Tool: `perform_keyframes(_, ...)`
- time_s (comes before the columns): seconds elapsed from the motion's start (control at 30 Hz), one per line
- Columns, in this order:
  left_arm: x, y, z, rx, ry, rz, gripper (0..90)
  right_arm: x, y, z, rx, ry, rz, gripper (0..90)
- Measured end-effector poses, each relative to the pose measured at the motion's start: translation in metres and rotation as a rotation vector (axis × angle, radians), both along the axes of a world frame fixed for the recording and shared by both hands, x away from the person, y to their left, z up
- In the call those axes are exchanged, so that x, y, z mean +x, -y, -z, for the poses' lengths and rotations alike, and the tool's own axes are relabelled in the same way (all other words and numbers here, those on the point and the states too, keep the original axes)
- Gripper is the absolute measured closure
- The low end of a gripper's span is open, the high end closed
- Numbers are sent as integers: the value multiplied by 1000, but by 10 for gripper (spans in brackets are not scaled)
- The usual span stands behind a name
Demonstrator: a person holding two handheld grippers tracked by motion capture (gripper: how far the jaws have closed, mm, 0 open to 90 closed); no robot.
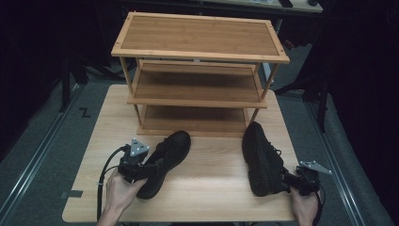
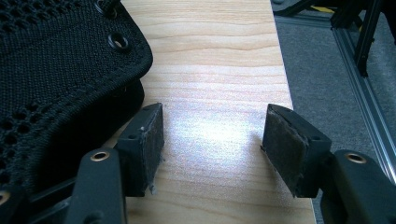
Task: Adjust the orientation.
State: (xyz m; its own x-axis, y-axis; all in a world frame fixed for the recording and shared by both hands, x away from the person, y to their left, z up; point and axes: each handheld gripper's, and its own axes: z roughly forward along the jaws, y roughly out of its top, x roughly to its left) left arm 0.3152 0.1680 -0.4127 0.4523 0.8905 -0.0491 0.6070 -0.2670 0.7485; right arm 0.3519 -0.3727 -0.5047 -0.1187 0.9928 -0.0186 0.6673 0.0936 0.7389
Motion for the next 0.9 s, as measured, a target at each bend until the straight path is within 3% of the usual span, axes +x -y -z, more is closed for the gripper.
perform_keyframes(0.27,-2,-1,-1,-5,3,10,377,0,0,0,0,0,0,389)
perform_keyframes(0.4,1,0,0,28,-13,6,403,0,0,0,1,0,0,389)
perform_keyframes(0.53,6,2,4,56,-46,4,471,0,0,0,1,0,0,389)
perform_keyframes(0.63,9,2,6,32,-76,0,536,0,0,0,1,0,0,389)
perform_keyframes(0.9,16,3,5,61,-110,-37,684,0,0,0,0,0,0,389)
